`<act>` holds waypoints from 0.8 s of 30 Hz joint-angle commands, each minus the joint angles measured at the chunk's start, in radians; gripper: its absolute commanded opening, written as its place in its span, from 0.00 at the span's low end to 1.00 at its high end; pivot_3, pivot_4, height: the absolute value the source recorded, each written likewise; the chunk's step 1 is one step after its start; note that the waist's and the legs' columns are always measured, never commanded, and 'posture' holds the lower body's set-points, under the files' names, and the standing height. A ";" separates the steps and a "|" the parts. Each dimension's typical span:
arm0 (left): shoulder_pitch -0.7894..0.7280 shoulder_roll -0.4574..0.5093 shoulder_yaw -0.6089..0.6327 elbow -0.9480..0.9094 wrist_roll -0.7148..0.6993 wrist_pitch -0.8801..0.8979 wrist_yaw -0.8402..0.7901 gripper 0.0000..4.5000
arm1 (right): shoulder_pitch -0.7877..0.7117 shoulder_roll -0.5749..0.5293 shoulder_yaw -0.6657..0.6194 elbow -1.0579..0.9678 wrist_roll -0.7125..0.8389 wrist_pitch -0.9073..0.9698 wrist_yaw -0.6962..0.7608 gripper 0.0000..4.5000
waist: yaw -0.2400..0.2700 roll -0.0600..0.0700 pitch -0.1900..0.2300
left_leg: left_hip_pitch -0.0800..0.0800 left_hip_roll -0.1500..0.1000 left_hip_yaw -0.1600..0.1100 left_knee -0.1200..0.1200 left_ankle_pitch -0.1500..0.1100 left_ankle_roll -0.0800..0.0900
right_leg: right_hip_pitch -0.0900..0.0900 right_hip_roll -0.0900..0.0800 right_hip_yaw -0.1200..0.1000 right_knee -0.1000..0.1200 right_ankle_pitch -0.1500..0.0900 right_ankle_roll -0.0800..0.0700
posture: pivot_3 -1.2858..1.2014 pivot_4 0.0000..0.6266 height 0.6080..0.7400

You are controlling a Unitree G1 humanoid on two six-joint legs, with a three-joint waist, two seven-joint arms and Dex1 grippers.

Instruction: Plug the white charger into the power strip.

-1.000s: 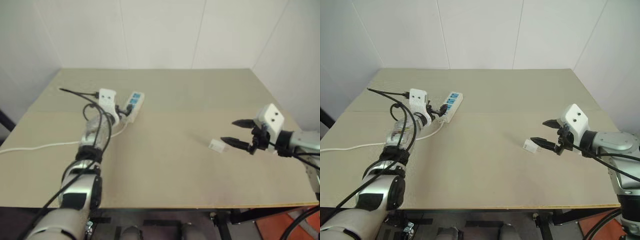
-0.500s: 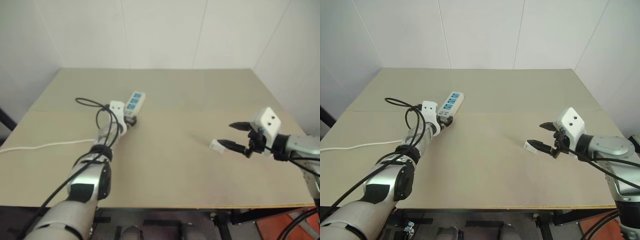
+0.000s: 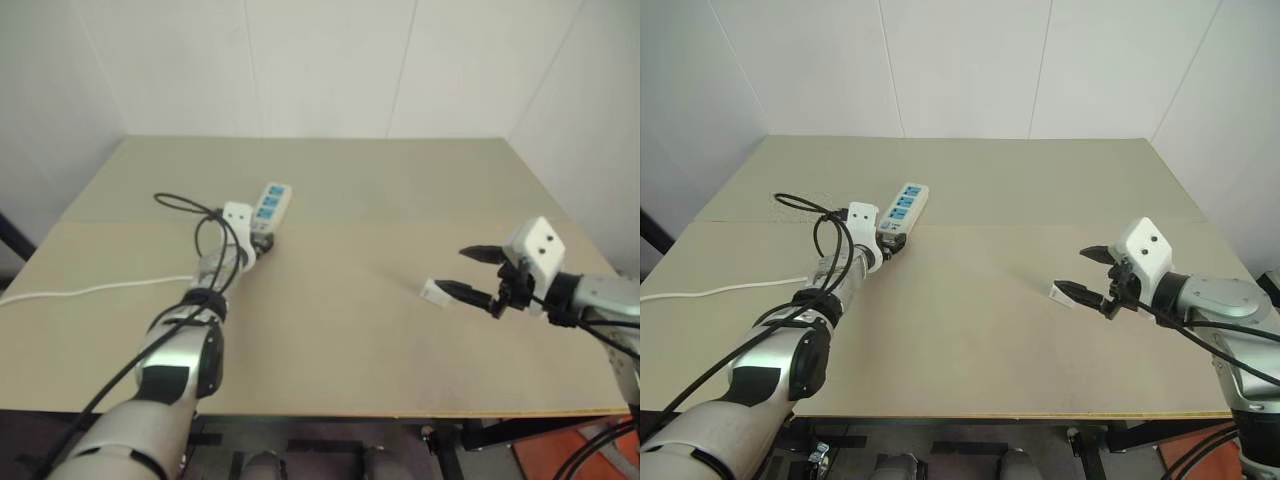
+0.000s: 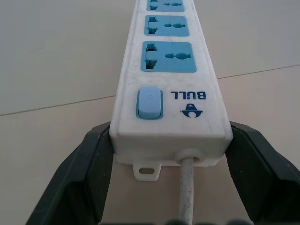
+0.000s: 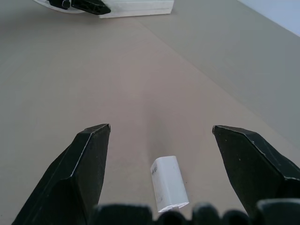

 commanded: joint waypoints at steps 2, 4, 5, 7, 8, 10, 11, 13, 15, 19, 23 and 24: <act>0.049 0.011 -0.045 -0.099 0.016 -0.062 -0.177 0.72 | 0.014 -0.004 -0.047 -0.030 0.010 0.000 -0.013 0.92 | 0.001 0.000 0.000 | 0.000 0.000 0.000 0.000 0.000 0.000 | 0.000 0.000 0.000 0.000 0.000 0.000 | 0.52 0.24 1.00; 0.129 0.032 -0.061 -0.235 -0.016 -0.060 -0.325 0.72 | 0.017 -0.002 -0.046 -0.029 0.010 -0.002 -0.013 0.92 | 0.000 0.000 0.000 | 0.000 0.000 0.000 0.000 0.000 0.000 | 0.000 0.000 0.000 0.000 0.000 0.000 | 0.52 0.24 1.00; 0.159 0.039 -0.064 -0.293 -0.031 -0.048 -0.371 0.72 | 0.018 -0.002 -0.046 -0.028 0.010 -0.003 -0.013 0.92 | -0.001 0.000 0.000 | 0.000 0.000 0.000 0.000 0.000 0.000 | 0.000 0.000 0.000 0.001 0.000 0.000 | 0.52 0.24 1.00; 0.255 0.064 -0.073 -0.489 -0.085 0.013 -0.484 0.72 | 0.018 -0.003 -0.045 -0.023 0.010 -0.006 -0.009 0.92 | -0.003 0.000 0.000 | 0.000 0.000 0.000 -0.001 0.000 0.000 | -0.001 0.000 0.000 0.001 0.000 0.000 | 0.52 0.24 1.00; 0.292 0.074 -0.075 -0.570 -0.109 0.049 -0.521 0.72 | 0.018 -0.003 -0.045 -0.021 0.010 -0.007 -0.008 0.92 | -0.003 0.000 0.000 | 0.000 0.000 0.000 0.000 0.000 0.000 | 0.000 0.000 0.000 0.001 0.000 0.000 | 0.52 0.24 1.00; 0.360 0.096 -0.077 -0.726 -0.159 0.121 -0.581 0.72 | 0.016 -0.005 -0.044 -0.016 0.009 -0.010 -0.004 0.92 | -0.001 0.000 0.000 | -0.001 0.000 0.000 0.000 0.000 0.000 | -0.001 0.000 0.000 0.001 0.000 0.000 | 0.52 0.24 1.00; 0.390 0.107 -0.077 -0.795 -0.181 0.152 -0.606 0.72 | 0.015 -0.006 -0.044 -0.014 0.008 -0.011 -0.003 0.92 | -0.001 0.000 0.000 | -0.001 0.000 0.000 0.000 0.000 0.000 | 0.000 0.000 0.000 0.001 0.000 0.000 | 0.52 0.24 1.00; 0.454 0.143 -0.077 -0.947 -0.234 0.238 -0.661 0.72 | 0.014 -0.007 -0.043 -0.011 0.007 -0.012 0.001 0.92 | -0.001 0.000 0.000 | -0.001 0.000 0.000 0.001 0.000 0.000 | 0.000 0.000 0.000 0.001 0.000 0.000 | 0.52 0.24 1.00; 0.522 0.188 -0.074 -1.085 -0.287 0.311 -0.716 0.72 | 0.015 -0.010 -0.045 -0.011 0.009 -0.011 0.004 0.92 | -0.003 0.000 0.000 | -0.001 0.001 0.000 0.001 0.000 0.000 | 0.000 0.000 0.000 0.001 0.000 0.000 | 0.52 0.24 1.00; 0.616 0.270 -0.072 -1.251 -0.363 0.408 -0.785 0.72 | 0.020 -0.012 -0.050 -0.011 0.009 -0.010 0.008 0.92 | -0.002 0.001 0.000 | 0.000 0.001 0.000 0.000 0.000 0.000 | 0.000 0.000 0.001 0.001 0.000 0.000 | 0.52 0.24 1.00; 0.665 0.329 -0.099 -1.318 -0.362 0.449 -0.813 0.72 | 0.017 -0.009 -0.045 -0.010 0.008 -0.008 0.008 0.92 | -0.003 0.001 0.000 | 0.001 0.001 0.000 0.000 0.000 0.000 | 0.000 0.000 0.001 -0.001 0.000 0.000 | 0.52 0.24 1.00; 0.672 0.329 -0.109 -1.318 -0.351 0.449 -0.805 0.72 | 0.014 -0.007 -0.042 -0.010 0.008 -0.007 0.006 0.92 | -0.002 0.001 0.000 | 0.001 0.001 0.000 0.000 0.000 0.000 | 0.000 0.000 0.001 -0.001 0.000 0.000 | 0.52 0.24 1.00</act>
